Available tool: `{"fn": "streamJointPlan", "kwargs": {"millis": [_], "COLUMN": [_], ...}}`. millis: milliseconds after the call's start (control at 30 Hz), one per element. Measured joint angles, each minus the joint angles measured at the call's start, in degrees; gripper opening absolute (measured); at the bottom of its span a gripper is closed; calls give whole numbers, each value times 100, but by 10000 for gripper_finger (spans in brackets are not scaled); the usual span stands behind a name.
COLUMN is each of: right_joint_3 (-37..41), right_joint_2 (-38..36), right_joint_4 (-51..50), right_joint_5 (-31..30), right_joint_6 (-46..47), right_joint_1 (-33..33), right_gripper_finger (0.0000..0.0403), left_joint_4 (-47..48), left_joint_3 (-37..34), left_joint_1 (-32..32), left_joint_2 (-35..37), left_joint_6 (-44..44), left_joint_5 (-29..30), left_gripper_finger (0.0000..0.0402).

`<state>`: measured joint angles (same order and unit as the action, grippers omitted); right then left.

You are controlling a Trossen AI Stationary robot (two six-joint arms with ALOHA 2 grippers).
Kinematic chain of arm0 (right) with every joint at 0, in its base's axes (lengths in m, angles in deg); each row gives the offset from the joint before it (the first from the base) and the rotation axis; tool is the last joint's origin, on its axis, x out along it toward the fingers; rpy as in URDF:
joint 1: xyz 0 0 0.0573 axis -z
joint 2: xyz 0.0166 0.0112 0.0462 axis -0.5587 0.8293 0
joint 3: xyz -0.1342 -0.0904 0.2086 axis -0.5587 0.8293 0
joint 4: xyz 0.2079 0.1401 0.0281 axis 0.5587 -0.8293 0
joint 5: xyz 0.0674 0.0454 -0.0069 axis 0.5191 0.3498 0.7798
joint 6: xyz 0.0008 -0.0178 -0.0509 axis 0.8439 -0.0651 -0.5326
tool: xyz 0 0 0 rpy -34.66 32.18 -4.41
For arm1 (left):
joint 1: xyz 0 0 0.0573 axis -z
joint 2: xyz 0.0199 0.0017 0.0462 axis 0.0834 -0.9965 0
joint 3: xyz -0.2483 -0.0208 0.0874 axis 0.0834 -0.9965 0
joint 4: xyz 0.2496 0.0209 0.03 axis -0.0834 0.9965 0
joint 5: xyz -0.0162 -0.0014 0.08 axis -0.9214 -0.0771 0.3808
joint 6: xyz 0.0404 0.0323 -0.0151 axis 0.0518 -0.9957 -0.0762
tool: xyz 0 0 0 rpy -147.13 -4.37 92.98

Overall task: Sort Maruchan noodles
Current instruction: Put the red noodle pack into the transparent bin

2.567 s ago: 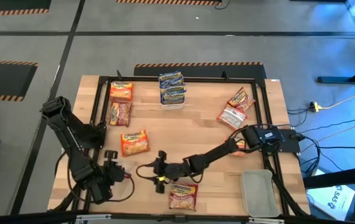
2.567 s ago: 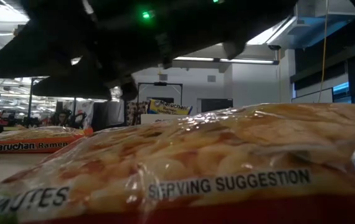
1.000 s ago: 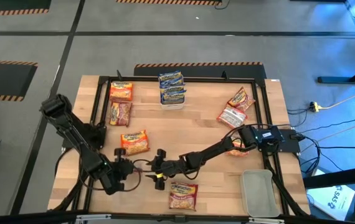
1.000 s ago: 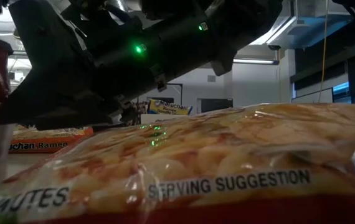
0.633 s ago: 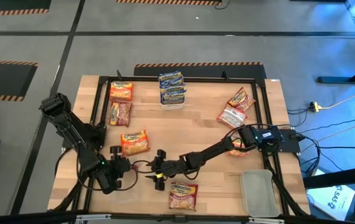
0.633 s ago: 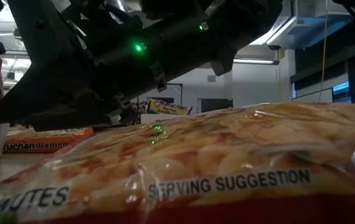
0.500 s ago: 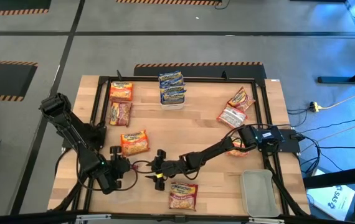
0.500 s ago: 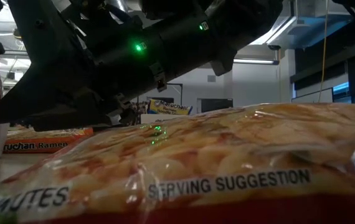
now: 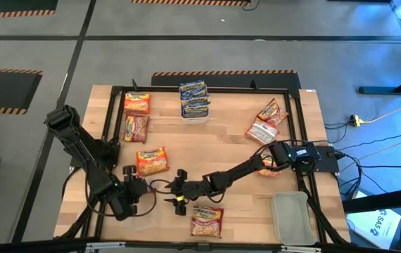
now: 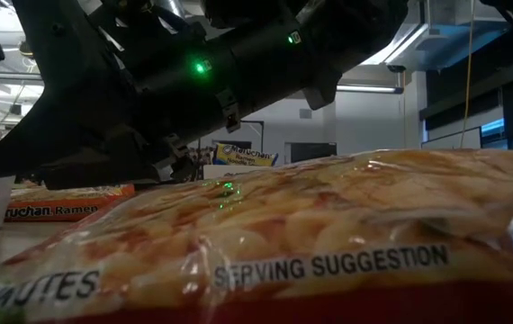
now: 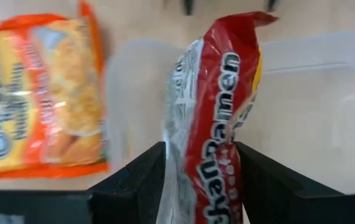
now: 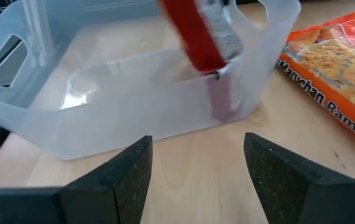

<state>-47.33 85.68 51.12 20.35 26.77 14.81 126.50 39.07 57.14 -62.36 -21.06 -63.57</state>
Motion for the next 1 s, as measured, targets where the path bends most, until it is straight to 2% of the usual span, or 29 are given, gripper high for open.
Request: {"fn": "streamJointPlan", "kwargs": {"millis": [200,467,733,1000], "right_joint_3": [0,0,0,0], "right_joint_2": [0,0,0,0], "right_joint_4": [27,31,29,31], "right_joint_5": [17,153,153,145], "right_joint_6": [47,130,129,118], "right_joint_1": [0,0,0,-78], "right_gripper_finger": [237,237,237,237], "left_joint_4": [837,904,1871,2108], "left_joint_3": [14,221,497,486], "left_joint_1": [-28,-70,-92,-214], "left_joint_2": [2,2,11,11], "left_joint_6": [493,559,737,743], "left_joint_5": [171,85,531,801], "left_gripper_finger": [176,176,176,176]}}
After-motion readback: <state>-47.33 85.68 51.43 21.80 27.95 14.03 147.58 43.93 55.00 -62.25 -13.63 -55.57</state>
